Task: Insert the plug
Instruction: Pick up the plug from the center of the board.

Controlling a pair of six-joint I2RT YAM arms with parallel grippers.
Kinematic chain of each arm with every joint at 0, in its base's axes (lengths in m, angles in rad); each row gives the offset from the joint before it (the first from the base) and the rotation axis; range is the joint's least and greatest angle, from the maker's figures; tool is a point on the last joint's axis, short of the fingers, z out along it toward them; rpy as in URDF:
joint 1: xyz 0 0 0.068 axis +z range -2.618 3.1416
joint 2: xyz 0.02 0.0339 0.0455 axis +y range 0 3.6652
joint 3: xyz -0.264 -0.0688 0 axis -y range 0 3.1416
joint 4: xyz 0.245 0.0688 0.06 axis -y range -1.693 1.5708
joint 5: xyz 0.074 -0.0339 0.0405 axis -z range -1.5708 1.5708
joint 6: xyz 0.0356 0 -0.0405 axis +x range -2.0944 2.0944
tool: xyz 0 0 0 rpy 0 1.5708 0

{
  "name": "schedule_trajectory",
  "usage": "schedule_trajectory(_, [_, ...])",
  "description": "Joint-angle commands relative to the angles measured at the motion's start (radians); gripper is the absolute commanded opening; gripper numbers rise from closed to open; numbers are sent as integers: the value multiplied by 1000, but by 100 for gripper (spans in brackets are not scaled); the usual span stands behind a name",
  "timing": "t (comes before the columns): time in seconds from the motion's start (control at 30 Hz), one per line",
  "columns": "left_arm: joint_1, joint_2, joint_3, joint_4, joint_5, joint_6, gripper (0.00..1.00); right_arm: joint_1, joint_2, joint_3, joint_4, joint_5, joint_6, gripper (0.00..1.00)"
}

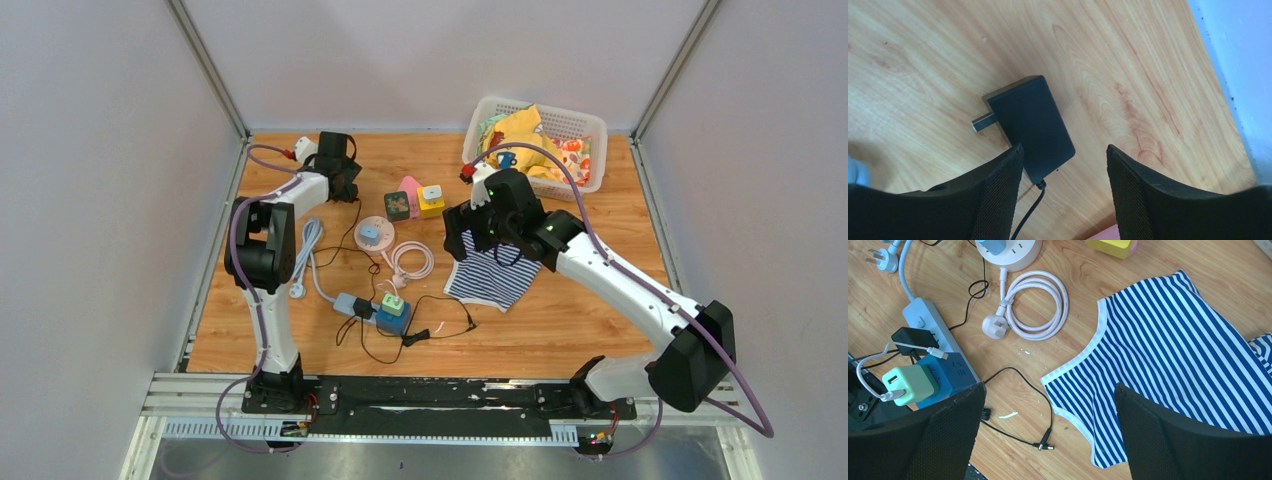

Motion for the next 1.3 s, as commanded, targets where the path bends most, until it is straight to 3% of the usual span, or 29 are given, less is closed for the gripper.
schedule_trajectory(0.0, [-16,-22,30,-131,-88,-52,65,10,13,34,0,-9,-6,98])
schedule_trajectory(0.37, [-17,31,56,-186,-108,-90,66,11,10,34,0,-11,-5,98])
schedule_trajectory(0.87, [-17,137,110,-142,-72,-85,62,10,19,39,1,-17,-3,97])
schedule_trajectory(1.07, [-14,108,93,-135,-112,-19,44,10,18,37,1,-16,-2,97])
schedule_trajectory(1.27, [6,-12,21,-68,-117,82,11,10,33,40,4,-48,26,97])
